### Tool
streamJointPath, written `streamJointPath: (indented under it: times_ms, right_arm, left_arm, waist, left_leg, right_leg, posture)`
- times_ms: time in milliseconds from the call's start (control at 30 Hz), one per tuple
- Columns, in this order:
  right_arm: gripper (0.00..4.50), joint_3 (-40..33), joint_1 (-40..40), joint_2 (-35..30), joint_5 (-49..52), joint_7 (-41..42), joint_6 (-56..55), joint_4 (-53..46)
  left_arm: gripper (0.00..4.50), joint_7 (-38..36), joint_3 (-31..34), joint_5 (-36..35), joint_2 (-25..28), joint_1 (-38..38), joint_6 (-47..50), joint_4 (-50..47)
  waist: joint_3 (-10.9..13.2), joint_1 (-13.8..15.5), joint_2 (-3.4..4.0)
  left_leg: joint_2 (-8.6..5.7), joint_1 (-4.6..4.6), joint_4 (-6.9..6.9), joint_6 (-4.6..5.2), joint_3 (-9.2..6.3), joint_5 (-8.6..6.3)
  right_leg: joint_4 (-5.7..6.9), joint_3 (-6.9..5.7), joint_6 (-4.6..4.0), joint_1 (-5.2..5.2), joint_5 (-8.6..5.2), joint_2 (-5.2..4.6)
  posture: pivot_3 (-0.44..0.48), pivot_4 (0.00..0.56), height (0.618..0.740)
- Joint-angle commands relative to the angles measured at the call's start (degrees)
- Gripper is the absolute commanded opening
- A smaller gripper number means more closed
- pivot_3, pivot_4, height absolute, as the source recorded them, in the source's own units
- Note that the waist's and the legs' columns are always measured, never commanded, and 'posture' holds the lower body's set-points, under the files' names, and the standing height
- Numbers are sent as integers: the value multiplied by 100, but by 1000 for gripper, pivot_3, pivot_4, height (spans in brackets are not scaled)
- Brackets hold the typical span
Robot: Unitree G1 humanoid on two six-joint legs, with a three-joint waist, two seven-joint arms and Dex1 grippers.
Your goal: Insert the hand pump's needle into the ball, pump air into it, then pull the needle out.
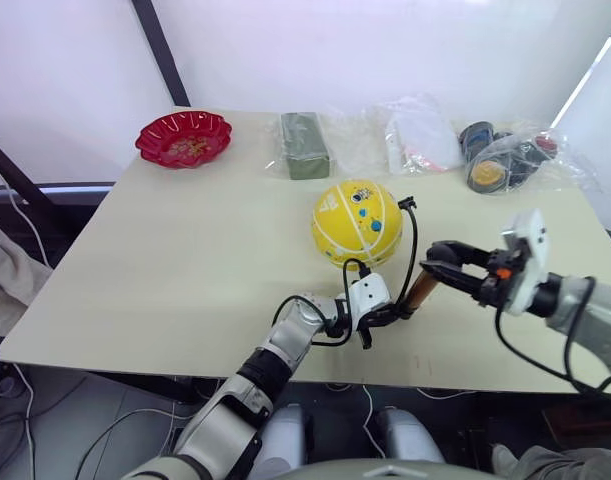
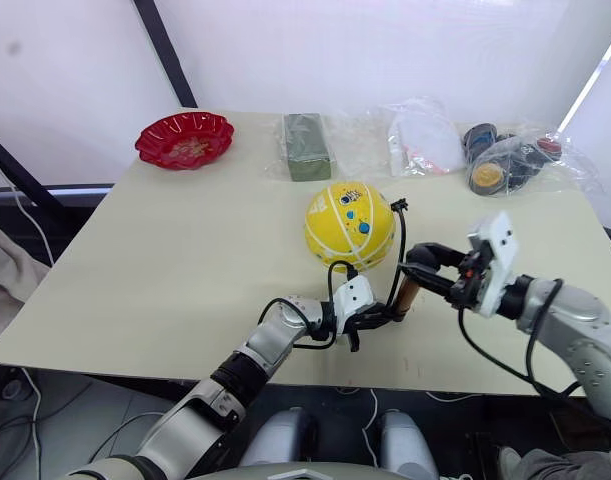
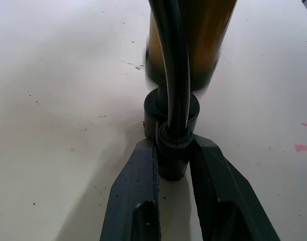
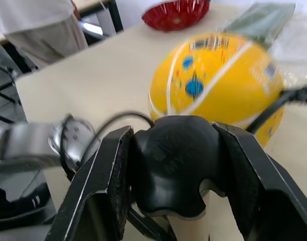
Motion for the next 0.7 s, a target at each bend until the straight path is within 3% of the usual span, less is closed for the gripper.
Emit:
streamJointPath:
  times_ms: [33,200,367,433,567,700]
  right_arm:
    - [1974,214,190,-15,-540,94,37,377]
    - [1974,-724,-308,-269,206,91,261,-27]
    - [1974,-2101,-1071,-909,1745,-128,894,-241]
    - [1974,-2385,-1257,-1106,2144,-250,1082,-211]
    - [1974,-2666,-1416,-1346,2628,-437,1340,-171]
    - [1974,-2209,-1116,-1005,2314,-533,1268,-327]
  left_arm:
    - [364,-76,-52,117,156,214,301,200]
    - [364,-78,-48,111,170,199,299,225]
    - [364,-105,-62,104,166,182,266,274]
    - [364,-118,-62,109,165,179,255,287]
    - [364,-144,-54,109,170,171,240,307]
    - [364,-146,-61,113,158,164,245,309]
  waist:
    - [-9,-1,9]
    - [-1,7,16]
    - [41,16,65]
    - [51,18,48]
    - [56,17,44]
    - [56,13,43]
  left_leg:
    - [0,1,-1,0,2,0]
    - [-1,0,0,0,3,0]
    - [-10,-25,1,0,12,0]
    - [-10,-25,-1,0,8,0]
    - [-9,-32,-1,0,5,0]
    - [-9,-31,0,0,9,0]
  right_leg:
    - [0,2,0,0,0,2]
    - [0,4,0,0,1,-2]
    - [0,11,2,-20,3,-35]
    - [-1,8,2,-20,3,-32]
    - [-2,4,2,-23,2,-33]
    - [-2,8,3,-23,3,-32]
  posture:
    - [0,150,740]
    - [0,150,740]
    - [0,150,740]
    - [0,150,740]
    - [0,150,740]
    - [0,150,740]
